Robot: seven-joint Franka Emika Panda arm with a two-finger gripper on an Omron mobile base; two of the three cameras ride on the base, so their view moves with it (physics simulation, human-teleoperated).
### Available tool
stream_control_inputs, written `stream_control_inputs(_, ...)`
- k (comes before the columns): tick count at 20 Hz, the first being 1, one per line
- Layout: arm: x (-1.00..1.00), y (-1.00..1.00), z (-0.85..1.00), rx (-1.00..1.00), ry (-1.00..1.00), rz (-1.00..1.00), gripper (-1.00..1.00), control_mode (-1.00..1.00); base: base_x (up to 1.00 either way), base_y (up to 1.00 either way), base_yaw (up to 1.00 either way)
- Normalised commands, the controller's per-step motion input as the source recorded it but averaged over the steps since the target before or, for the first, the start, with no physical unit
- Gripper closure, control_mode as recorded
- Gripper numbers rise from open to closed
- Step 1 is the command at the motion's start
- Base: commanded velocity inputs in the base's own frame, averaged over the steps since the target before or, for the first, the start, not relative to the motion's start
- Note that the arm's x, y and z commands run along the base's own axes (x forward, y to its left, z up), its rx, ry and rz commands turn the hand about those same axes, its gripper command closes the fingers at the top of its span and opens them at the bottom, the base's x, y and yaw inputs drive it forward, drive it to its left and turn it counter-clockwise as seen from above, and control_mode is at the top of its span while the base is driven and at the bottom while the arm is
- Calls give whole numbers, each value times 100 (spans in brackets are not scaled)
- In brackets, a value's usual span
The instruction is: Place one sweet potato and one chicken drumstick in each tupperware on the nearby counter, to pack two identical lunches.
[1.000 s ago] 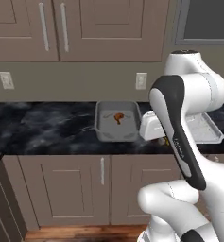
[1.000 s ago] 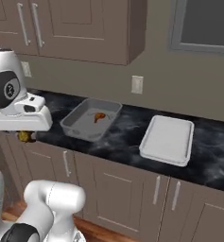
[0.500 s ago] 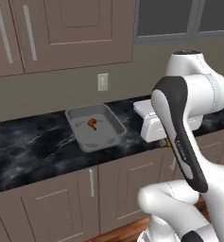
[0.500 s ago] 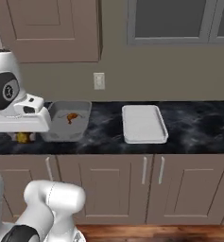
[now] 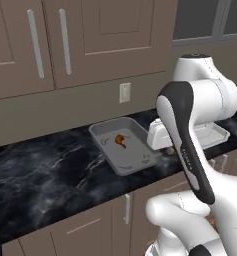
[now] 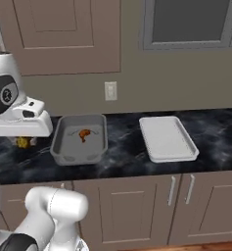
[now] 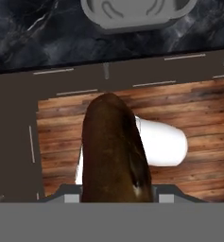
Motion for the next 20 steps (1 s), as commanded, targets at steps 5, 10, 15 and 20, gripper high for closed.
stream_control_inputs(5, 0, 0, 0, 0, 0, 0, 100, 100, 33, -35, 4)
stream_control_inputs(10, 0, -3, -28, 0, -7, 1, 100, -100, 0, -13, 4)
stream_control_inputs(15, 14, -3, -86, 0, -40, 4, 100, -100, 0, 0, 0)
stream_control_inputs(20, 26, -2, -36, 1, -41, 5, 100, -100, 0, 0, 0)
